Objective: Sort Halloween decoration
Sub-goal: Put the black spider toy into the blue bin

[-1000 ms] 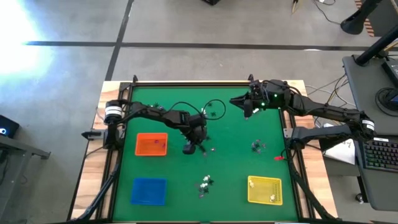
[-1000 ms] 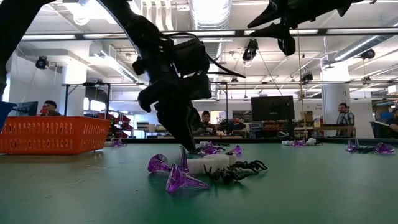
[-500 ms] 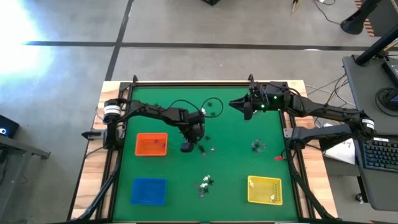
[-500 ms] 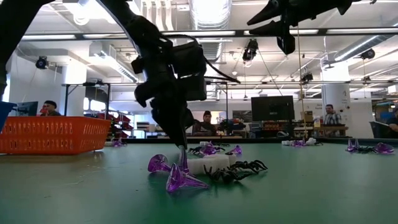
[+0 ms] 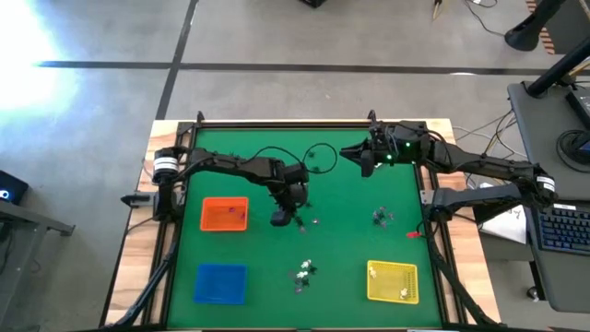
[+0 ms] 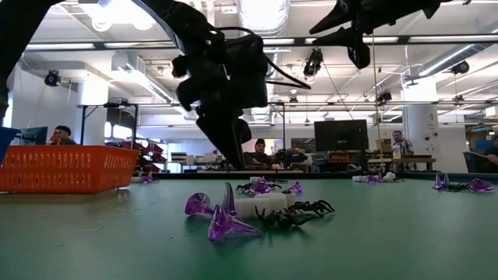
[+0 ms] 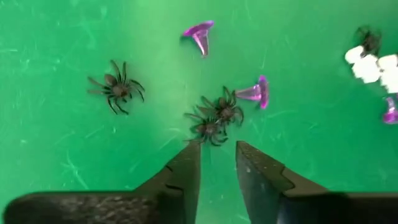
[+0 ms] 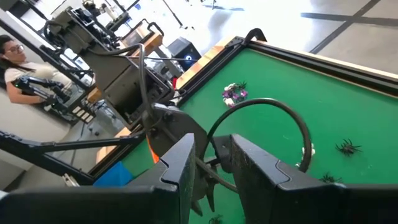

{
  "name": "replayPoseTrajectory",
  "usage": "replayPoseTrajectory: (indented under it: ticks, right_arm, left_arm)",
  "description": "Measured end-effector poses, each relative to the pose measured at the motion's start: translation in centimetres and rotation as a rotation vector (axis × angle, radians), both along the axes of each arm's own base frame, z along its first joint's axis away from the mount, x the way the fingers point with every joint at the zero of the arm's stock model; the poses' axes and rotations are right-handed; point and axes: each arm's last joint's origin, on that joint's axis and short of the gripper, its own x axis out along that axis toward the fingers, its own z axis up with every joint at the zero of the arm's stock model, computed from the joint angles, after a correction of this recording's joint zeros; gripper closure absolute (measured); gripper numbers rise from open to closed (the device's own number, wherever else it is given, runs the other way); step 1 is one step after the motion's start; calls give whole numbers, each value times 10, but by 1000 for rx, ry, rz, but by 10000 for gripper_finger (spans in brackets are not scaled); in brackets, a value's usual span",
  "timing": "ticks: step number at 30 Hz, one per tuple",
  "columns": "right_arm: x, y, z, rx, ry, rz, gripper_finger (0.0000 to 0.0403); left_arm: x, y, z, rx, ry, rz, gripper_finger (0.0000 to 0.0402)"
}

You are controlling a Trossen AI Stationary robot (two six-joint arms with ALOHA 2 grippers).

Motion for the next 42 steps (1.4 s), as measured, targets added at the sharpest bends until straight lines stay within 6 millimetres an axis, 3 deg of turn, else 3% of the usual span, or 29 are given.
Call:
replayPoseTrajectory:
  ticks: [10, 16, 24, 32, 37, 42]
  right_arm:
    - [-1, 0, -4, 50, 38, -10, 310]
    - [-1, 0, -4, 50, 37, -10, 310]
    - [-1, 1, -4, 64, 33, -14, 309]
    - [-1, 1, -4, 66, 32, -15, 309]
    - [-1, 1, -4, 77, 30, -18, 309]
    - [-1, 1, -4, 98, 26, -25, 309]
  left_arm:
    - [3, -11, -2, 111, -24, -26, 262]
    - [5, -17, -2, 113, -41, -42, 261]
    - [8, -16, -22, 108, 10, -41, 261]
    - [12, -16, -27, 115, 2, -13, 261]
    - [15, -14, -32, 136, 2, 9, 287]
    - [17, -11, -39, 155, 17, 41, 343]
